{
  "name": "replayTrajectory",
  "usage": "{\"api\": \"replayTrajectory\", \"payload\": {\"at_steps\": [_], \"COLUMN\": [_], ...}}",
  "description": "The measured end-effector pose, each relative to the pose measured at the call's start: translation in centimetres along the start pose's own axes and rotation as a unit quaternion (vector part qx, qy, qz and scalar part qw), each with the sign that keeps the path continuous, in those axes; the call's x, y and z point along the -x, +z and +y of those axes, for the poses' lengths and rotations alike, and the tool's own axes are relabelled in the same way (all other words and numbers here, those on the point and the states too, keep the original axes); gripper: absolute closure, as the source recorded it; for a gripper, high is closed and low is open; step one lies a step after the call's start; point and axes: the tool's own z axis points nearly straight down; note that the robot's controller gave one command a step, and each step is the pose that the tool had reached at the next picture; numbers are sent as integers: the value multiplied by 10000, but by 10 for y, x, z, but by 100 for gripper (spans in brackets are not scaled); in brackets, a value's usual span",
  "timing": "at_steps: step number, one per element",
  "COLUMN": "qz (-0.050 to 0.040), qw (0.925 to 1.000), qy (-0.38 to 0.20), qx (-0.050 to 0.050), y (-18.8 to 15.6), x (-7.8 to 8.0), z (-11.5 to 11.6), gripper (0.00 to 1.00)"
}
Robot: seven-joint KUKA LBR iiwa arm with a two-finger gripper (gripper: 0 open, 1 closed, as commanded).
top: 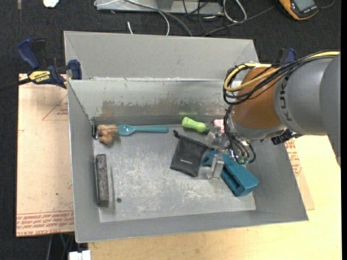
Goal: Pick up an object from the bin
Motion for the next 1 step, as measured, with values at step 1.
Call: {"api": "replayTrajectory", "payload": {"at_steps": [1], "qz": [21], "qw": [9991], "qy": [-428], "qx": [-7], "y": [2], "x": [15], "z": [2], "gripper": [0]}}
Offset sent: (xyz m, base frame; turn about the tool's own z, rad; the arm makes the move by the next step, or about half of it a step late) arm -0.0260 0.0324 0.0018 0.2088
